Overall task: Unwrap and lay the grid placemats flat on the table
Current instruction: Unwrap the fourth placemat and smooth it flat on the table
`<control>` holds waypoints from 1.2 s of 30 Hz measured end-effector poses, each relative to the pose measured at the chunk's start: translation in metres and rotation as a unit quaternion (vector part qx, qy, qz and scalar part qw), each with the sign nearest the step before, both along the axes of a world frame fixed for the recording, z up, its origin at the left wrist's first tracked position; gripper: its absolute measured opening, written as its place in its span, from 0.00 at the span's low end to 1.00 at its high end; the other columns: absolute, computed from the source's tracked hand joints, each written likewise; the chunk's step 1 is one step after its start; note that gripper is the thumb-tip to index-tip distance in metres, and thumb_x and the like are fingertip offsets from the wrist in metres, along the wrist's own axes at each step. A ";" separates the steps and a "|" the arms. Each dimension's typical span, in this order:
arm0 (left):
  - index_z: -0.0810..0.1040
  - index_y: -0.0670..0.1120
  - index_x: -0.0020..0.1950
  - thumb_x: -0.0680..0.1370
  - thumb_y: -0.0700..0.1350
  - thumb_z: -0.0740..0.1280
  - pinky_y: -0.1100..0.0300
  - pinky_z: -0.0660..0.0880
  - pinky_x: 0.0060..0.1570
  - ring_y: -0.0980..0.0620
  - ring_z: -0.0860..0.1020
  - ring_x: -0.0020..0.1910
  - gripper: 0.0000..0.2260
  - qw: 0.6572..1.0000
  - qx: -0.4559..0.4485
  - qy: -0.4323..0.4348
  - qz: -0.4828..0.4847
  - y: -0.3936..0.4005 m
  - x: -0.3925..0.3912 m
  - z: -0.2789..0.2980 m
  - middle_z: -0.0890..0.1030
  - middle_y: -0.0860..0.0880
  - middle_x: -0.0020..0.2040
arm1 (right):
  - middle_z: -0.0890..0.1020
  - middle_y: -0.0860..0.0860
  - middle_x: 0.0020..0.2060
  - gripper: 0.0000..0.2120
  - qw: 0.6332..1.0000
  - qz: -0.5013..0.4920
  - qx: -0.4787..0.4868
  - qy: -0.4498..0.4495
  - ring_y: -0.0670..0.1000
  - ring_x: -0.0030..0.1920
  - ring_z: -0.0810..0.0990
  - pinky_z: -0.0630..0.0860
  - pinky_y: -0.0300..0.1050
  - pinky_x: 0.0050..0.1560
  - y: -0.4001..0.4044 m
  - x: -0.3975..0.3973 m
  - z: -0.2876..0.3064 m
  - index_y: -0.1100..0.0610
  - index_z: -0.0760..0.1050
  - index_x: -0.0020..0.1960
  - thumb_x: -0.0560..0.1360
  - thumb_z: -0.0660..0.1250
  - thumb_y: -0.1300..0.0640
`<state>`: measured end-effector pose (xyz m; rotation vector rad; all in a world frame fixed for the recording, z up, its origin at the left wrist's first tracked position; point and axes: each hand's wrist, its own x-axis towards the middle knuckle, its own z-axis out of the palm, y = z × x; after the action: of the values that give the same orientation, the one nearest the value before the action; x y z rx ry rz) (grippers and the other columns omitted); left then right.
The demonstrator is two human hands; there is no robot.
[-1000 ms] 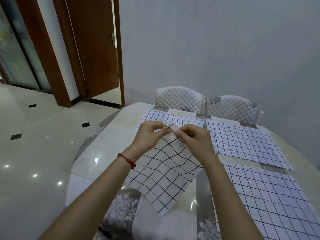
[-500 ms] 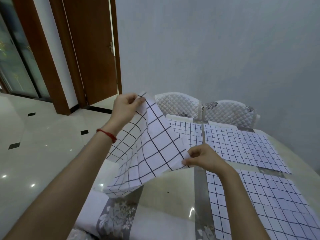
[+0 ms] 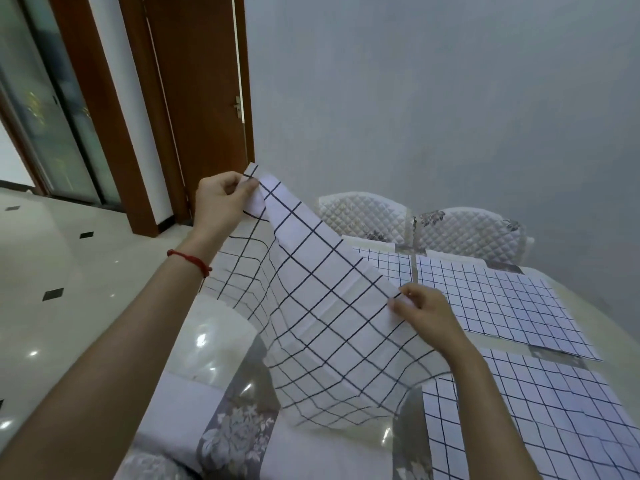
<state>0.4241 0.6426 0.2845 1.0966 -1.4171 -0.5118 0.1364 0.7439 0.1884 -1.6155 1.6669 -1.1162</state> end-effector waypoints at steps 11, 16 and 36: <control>0.78 0.37 0.39 0.76 0.43 0.65 0.62 0.65 0.31 0.53 0.68 0.29 0.11 0.994 0.075 -0.010 0.084 -0.017 0.027 -0.048 0.70 0.47 0.29 | 0.73 0.47 0.30 0.05 0.994 -0.023 -0.073 0.075 0.46 0.31 0.68 0.65 0.29 0.29 -0.041 -0.017 0.048 0.54 0.78 0.37 0.71 0.70 0.56; 0.69 0.42 0.29 0.75 0.43 0.65 0.61 0.61 0.31 0.52 0.65 0.28 0.15 0.983 0.144 -0.037 0.112 -0.048 0.044 -0.098 0.66 0.48 0.27 | 0.72 0.46 0.31 0.08 0.989 0.002 0.013 0.147 0.44 0.33 0.69 0.65 0.41 0.35 -0.085 -0.008 0.019 0.54 0.76 0.36 0.72 0.69 0.53; 0.60 0.45 0.27 0.76 0.42 0.63 0.58 0.56 0.30 0.50 0.59 0.28 0.19 0.926 0.357 -0.110 0.048 -0.150 0.057 -0.329 0.60 0.48 0.26 | 0.72 0.46 0.31 0.04 0.937 -0.081 0.269 0.209 0.49 0.36 0.71 0.63 0.38 0.32 -0.167 -0.023 -0.199 0.56 0.76 0.42 0.75 0.65 0.57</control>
<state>0.4808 0.4924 -0.0440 1.8447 -1.3867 -0.8952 0.1129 0.5768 -0.0110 -1.4252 2.1696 -0.3238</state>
